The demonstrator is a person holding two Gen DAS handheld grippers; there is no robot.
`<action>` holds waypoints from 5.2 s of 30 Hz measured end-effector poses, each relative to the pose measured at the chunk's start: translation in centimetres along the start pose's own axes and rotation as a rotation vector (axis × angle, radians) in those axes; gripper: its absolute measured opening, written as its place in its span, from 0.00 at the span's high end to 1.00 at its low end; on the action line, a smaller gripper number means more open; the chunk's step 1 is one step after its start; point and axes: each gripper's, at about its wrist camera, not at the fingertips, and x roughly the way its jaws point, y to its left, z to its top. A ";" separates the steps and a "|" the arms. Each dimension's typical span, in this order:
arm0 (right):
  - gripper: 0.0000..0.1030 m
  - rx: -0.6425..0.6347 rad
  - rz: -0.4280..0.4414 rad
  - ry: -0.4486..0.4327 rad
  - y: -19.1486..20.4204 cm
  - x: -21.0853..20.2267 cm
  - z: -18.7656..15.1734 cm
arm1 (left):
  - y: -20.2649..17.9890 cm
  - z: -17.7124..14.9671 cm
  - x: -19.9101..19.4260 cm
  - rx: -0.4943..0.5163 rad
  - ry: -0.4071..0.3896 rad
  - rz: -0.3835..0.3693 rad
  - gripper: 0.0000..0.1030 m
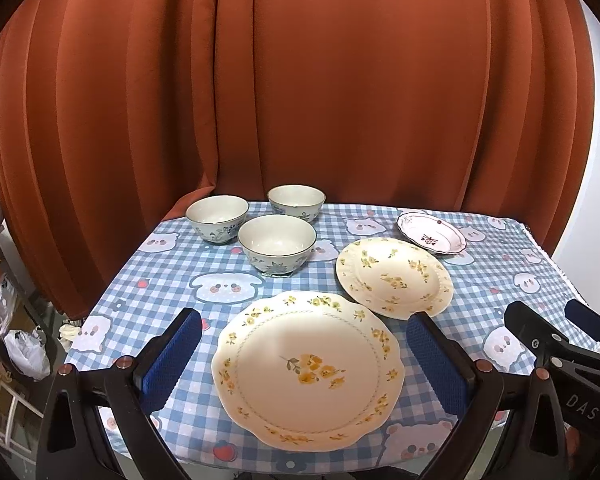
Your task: Organize plates and bowls
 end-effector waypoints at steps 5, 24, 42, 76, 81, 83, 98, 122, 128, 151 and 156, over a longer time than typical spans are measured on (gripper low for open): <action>0.01 0.003 -0.009 0.000 0.0 0.0 0.0 | 0.0 0.0 -0.1 0.004 -0.002 -0.010 0.00; 0.01 -0.003 -0.016 -0.008 -0.2 -0.5 -0.2 | -0.4 0.1 -0.2 0.003 0.000 -0.018 0.00; 0.01 0.001 -0.026 -0.012 -0.7 -0.9 -0.2 | -0.7 -0.2 -0.6 0.007 0.008 -0.035 0.00; 0.01 -0.038 0.016 0.039 0.0 2.1 -0.1 | 0.4 0.0 1.4 -0.030 0.036 -0.029 0.00; 0.01 -0.056 0.005 0.081 1.4 4.3 0.2 | 2.1 0.8 4.0 -0.028 0.073 -0.009 0.00; 0.03 -0.059 0.006 0.107 2.0 5.6 0.4 | 2.9 1.2 5.5 -0.015 0.103 0.017 0.02; 0.10 -0.003 -0.005 0.376 6.3 16.0 -1.4 | 6.4 -1.2 15.5 -0.005 0.371 -0.022 0.16; 0.45 0.021 -0.030 0.533 8.3 20.5 -4.9 | 6.8 -3.7 19.6 0.044 0.523 -0.085 0.33; 0.45 0.012 -0.003 0.558 7.9 20.2 -4.9 | 6.3 -3.5 19.2 0.031 0.537 -0.070 0.34; 0.45 0.035 0.044 0.520 -5.5 16.3 -1.5 | -7.9 -1.6 16.2 0.047 0.477 -0.058 0.32; 0.45 0.056 0.023 0.509 -9.3 16.0 -1.0 | -11.6 -1.5 16.5 0.060 0.468 -0.079 0.32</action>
